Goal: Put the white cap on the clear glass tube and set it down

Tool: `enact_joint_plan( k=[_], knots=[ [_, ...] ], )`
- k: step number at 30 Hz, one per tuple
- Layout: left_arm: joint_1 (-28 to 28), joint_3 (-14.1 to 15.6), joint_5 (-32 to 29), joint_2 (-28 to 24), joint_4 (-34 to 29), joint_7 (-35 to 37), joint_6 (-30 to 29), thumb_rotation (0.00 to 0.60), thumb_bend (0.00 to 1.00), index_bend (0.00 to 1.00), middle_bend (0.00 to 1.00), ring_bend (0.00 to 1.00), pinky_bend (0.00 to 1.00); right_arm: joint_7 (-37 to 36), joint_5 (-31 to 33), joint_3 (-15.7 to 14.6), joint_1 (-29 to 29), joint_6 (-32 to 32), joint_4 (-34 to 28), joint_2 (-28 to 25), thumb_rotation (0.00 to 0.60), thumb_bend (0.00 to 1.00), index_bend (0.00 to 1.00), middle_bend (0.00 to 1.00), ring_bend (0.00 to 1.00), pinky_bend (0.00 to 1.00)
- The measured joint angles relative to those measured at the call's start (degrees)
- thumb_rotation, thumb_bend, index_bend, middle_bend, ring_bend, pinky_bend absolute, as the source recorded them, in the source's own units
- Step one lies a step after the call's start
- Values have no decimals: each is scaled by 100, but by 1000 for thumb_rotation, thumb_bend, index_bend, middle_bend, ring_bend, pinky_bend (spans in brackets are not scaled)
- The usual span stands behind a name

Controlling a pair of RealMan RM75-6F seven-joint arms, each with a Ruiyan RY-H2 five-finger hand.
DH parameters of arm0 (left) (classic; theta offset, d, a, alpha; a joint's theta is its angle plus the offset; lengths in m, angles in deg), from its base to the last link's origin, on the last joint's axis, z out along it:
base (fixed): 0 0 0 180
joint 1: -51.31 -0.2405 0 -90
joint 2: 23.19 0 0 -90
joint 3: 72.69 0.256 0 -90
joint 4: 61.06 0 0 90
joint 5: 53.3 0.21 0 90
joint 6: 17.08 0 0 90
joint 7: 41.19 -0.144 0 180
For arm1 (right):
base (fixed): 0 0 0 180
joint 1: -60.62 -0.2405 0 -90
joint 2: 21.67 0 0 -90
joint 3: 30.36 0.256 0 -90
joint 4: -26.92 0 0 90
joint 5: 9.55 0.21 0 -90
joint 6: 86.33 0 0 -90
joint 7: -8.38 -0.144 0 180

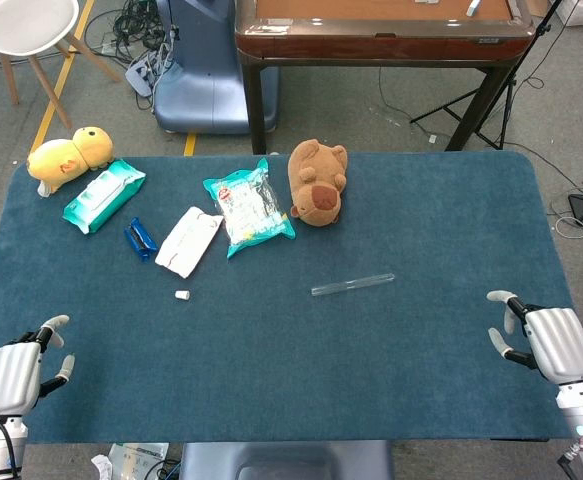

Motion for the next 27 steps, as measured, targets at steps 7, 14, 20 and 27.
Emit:
enact_joint_plan(
  k=[7,14,20,27],
  knots=[
    [0,-42,163,36,134,187,-30,600,320,285,477,459,543,34,1,19,-8,-37,-113,-55,600,350,321,637,663,906],
    [289,-235,456,-9,484,652,188,600,320,313,576,568,795,162,21,143,-106,-94,-314,-168,600,349,321,637,663,906],
    [774,-333,650,-257,594,1166,890,600,324,343,650,698,946,387,159,311,-246,-217,-596,-307,600,350,321,637,664,901],
    [1579,-448,848,-455,786,1892,1947,600,458,358,861,892,1000,628,415,500,-406,-368,-827,-374,600,350,321,657,696,901]
  ],
)
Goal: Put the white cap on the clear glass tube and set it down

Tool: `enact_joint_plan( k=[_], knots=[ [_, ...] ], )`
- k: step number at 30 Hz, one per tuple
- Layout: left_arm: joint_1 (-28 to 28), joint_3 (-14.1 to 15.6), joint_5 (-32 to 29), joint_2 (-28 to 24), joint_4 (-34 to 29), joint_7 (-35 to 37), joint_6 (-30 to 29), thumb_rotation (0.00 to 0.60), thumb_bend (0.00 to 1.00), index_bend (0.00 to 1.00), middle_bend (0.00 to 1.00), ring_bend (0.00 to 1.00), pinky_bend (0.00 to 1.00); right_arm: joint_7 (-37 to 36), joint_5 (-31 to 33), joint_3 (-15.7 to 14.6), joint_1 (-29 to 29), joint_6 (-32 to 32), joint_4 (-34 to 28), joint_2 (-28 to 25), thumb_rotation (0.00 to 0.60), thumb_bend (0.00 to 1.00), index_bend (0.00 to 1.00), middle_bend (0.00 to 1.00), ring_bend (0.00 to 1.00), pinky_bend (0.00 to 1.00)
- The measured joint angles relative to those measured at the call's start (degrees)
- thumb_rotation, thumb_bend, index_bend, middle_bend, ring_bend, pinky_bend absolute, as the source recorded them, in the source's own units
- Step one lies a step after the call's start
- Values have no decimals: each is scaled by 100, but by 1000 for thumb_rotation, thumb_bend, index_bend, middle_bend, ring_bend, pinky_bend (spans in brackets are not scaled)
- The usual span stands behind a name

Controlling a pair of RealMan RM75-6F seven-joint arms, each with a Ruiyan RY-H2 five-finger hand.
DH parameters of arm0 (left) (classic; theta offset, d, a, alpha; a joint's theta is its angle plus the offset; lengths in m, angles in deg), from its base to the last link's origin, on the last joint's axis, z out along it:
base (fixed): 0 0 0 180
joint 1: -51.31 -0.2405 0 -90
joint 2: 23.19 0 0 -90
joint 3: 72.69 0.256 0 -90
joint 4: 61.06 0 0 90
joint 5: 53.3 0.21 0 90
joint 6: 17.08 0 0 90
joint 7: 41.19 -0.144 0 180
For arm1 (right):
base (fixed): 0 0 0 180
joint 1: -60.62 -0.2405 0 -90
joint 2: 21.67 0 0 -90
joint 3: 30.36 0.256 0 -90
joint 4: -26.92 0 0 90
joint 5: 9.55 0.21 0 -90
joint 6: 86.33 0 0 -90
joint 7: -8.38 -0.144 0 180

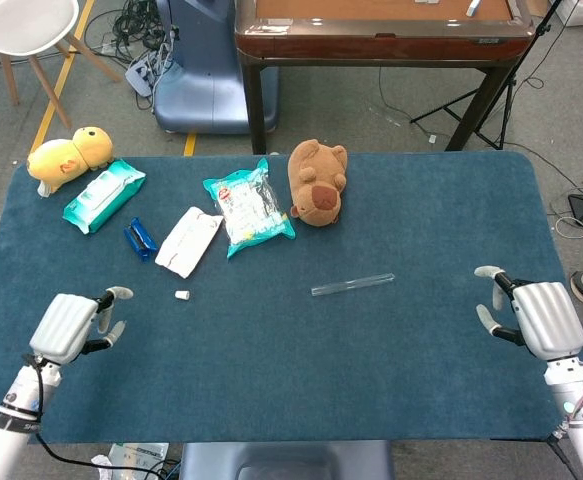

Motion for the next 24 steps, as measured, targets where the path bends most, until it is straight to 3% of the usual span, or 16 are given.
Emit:
enact_joint_plan(
  k=[1,6,9,17,24],
  knots=[
    [103,-10,22,-4,48,78,137,600,467,358,865,896,1000,22,32,16,-14,-15,-17,1,600,350,321,669,712,901],
    [673,-47,44,31,317,384,959,600,785,359,983,998,1000,145,200,95,-85,-95,-84,10,600,349,321,723,775,900],
    [975,-50,-38,70,421,436,1470,600,870,336,1000,1000,1000,231,275,119,-113,-129,-113,17,600,349,321,757,806,900],
    [1643,-45,-735,257,545,21,2634,600,886,241,1000,1000,1000,242,454,138,-163,-251,-35,111,600,349,321,816,859,900],
    [2044,-55,-1630,537,714,-566,3194,600,887,202,1000,1000,1000,175,496,119,-214,-356,89,196,600,349,321,842,888,900]
  ],
)
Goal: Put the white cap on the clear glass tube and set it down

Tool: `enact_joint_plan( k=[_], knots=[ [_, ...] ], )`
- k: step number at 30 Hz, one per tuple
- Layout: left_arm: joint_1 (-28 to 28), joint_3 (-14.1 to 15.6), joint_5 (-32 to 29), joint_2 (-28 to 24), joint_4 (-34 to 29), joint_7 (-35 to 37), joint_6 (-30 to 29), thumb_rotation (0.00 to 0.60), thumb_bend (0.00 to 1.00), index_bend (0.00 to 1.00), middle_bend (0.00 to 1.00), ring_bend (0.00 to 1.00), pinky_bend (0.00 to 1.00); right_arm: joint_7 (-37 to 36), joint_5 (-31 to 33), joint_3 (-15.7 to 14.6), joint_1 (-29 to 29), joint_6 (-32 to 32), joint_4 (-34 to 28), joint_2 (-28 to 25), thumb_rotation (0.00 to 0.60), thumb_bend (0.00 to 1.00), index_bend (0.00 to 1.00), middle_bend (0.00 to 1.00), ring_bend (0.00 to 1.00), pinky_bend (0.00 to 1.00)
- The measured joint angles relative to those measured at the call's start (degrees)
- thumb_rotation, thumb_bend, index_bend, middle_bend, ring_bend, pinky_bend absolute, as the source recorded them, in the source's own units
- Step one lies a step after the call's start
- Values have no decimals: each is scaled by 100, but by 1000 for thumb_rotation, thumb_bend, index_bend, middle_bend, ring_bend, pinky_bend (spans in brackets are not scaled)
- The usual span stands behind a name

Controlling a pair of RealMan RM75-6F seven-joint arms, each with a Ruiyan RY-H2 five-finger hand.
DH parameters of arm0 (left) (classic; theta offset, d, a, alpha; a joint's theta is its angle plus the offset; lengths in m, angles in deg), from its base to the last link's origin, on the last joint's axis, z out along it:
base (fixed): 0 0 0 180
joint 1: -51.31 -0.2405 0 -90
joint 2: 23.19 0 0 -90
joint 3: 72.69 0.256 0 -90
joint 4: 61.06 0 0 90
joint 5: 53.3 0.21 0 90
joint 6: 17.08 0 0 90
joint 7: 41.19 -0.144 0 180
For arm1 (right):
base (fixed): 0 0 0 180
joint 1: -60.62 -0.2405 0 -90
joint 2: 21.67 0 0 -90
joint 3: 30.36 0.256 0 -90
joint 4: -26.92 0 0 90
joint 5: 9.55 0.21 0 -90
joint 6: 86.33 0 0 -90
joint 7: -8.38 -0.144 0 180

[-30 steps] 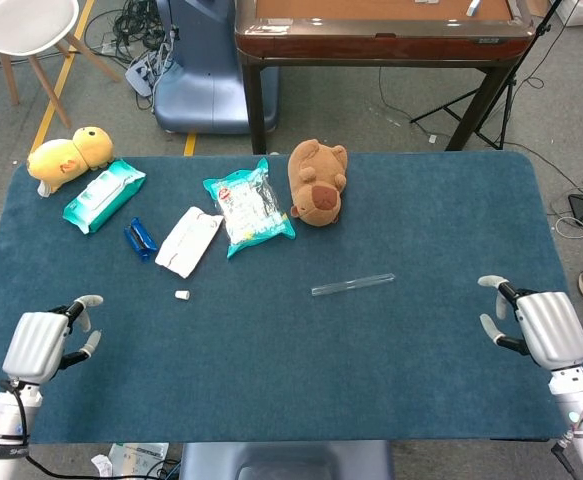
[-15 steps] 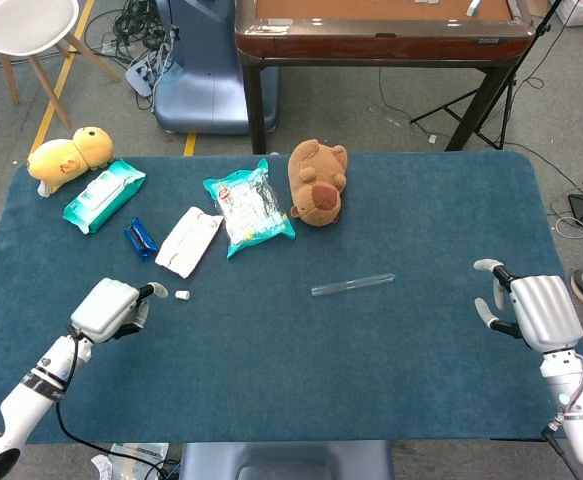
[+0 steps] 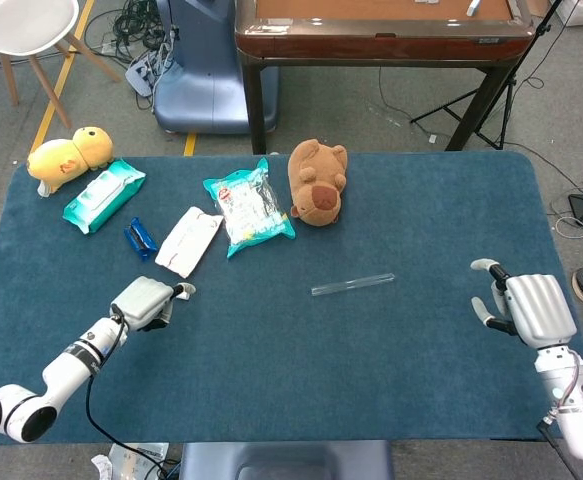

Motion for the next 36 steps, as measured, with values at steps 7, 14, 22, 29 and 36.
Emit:
enact_joint_plan(
  k=[7,14,22,29,36],
  knots=[
    [244,82,-546,390,313,-466,134,600,886,203,1000,1000,1000,-52,62,-24,-27,-84,106,87,600,349,321,850,902,900],
    [377,230,-899,623,588,-624,234,600,886,205,1000,1000,1000,-81,102,-37,-24,-92,166,135,600,350,321,853,907,900],
    [440,350,-1032,724,743,-637,264,600,885,205,1000,1000,1000,-128,124,-46,-1,-72,202,152,600,349,321,853,908,900],
    [430,436,-1110,702,782,-636,212,600,885,206,1000,1000,1000,-173,117,-65,35,-39,197,141,600,349,321,855,908,900],
    [398,469,-1178,619,792,-561,170,600,885,206,1000,1000,1000,-200,103,-85,73,1,190,137,600,349,321,857,910,902]
  ],
)
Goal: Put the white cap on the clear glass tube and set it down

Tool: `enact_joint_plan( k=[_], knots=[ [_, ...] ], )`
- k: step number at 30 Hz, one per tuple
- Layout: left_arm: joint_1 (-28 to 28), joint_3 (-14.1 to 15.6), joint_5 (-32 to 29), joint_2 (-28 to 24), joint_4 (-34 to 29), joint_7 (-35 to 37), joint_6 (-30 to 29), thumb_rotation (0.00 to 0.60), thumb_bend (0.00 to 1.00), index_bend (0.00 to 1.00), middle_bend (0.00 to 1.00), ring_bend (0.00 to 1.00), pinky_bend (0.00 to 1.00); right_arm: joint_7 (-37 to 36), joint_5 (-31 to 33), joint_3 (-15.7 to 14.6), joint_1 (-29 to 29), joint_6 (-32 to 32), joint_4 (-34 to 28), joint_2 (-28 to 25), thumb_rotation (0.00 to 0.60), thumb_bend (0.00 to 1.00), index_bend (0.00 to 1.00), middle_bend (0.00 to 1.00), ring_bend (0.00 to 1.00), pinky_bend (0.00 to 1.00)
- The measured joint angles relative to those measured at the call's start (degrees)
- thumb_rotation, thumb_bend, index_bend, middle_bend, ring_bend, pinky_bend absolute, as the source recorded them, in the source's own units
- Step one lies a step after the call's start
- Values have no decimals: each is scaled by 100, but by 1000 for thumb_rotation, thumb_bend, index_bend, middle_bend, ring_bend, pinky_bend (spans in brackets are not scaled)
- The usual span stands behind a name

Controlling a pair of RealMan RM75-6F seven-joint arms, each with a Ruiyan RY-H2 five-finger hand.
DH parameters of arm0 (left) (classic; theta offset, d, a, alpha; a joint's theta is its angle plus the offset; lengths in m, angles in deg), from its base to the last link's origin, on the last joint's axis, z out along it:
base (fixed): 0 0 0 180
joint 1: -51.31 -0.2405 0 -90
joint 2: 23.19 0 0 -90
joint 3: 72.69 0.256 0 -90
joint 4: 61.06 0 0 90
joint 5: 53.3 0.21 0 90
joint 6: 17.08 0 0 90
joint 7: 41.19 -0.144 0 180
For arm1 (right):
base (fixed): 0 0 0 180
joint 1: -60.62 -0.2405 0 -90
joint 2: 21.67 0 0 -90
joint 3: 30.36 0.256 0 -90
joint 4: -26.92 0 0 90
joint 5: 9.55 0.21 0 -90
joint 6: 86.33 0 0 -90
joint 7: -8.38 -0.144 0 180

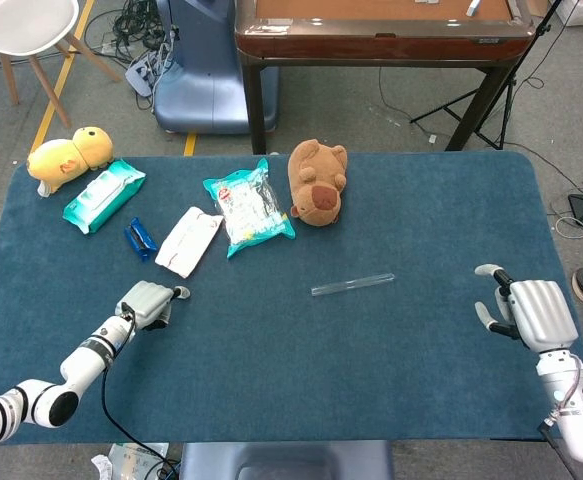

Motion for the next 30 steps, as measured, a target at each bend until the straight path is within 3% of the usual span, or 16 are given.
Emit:
enact_joint_plan(
  k=[25,30],
  knots=[
    [-82,143,-170,-431,-266,-9,-134,600,882,206,1000,1000,1000,-38,-87,-5,43,85,-46,8,600,349,321,860,918,902],
    [-118,86,-60,-487,-340,92,-275,507,823,206,1000,1000,1000,-34,-100,-20,50,78,-59,-11,600,349,322,861,918,902]
  ],
)
